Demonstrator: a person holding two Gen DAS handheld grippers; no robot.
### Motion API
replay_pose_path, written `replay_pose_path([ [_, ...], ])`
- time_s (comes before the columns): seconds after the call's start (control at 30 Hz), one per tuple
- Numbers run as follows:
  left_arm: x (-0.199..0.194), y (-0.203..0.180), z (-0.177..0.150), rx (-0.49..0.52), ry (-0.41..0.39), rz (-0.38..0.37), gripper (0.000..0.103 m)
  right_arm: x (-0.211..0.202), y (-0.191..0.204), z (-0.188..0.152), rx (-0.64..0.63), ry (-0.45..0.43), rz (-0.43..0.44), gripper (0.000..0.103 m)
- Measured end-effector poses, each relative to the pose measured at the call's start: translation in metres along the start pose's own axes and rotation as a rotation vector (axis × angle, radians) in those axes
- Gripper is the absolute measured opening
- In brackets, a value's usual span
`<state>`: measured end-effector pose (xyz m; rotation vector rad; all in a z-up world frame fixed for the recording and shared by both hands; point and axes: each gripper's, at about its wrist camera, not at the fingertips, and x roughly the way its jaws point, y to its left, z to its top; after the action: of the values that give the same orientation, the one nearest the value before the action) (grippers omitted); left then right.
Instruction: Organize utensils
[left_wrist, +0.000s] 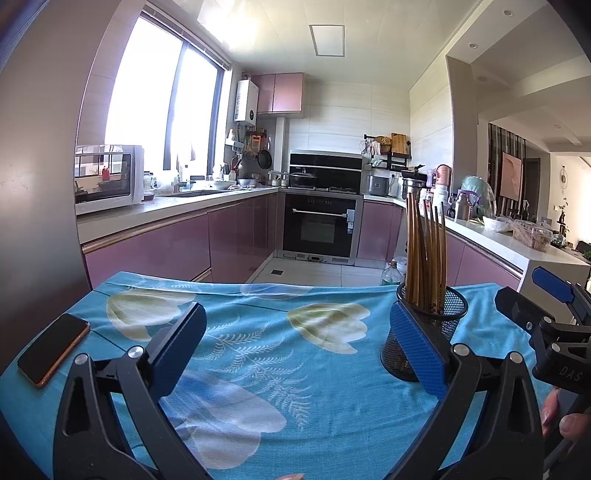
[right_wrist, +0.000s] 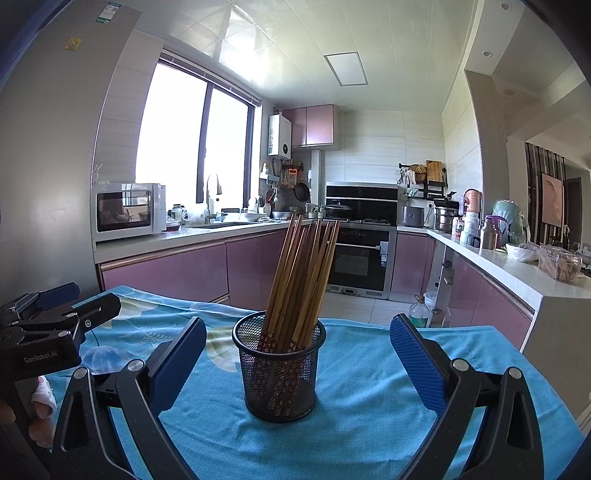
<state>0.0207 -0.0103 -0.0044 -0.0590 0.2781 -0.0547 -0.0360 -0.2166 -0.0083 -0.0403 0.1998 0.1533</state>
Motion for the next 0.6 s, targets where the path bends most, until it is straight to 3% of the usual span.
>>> replay_pose_path([
  [0.6,0.0002,-0.0015,-0.0022,-0.004,0.005,0.001,0.098,0.0021,-0.0002,-0.0015,0.005,0.006,0.000,0.096],
])
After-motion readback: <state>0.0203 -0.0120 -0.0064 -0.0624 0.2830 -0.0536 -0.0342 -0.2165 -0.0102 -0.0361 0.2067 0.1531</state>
